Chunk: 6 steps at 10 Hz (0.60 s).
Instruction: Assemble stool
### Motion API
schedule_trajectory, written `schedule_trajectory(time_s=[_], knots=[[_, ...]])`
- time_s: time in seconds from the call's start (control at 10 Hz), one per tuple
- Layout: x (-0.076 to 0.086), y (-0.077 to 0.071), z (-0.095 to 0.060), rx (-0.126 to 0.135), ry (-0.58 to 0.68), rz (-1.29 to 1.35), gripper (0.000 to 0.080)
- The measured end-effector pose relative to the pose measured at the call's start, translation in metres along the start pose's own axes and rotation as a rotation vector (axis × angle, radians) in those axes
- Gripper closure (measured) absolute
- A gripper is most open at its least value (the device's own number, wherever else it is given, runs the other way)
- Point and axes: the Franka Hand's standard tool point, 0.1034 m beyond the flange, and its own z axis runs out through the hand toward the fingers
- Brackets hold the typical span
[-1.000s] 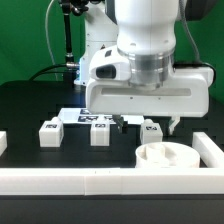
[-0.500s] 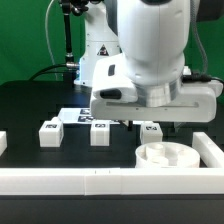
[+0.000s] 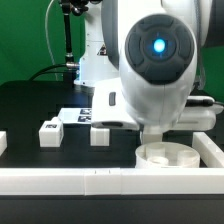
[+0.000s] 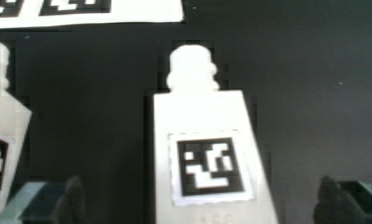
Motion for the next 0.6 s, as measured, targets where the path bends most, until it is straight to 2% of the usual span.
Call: schedule_trajectory(time_s=[0.1, 0.2, 0.3, 0.6], knots=[[-0.004, 0.001, 0.005, -0.006, -0.071, -0.004, 0.0151], [0.002, -0.001, 0.006, -0.007, -0.098, -0.009, 0.0151], [0.009, -0.005, 0.004, -0.007, -0.061, -0.013, 0.0151], [0.014, -0.009, 0.009, -0.012, -0.034, -0.022, 0.0151]])
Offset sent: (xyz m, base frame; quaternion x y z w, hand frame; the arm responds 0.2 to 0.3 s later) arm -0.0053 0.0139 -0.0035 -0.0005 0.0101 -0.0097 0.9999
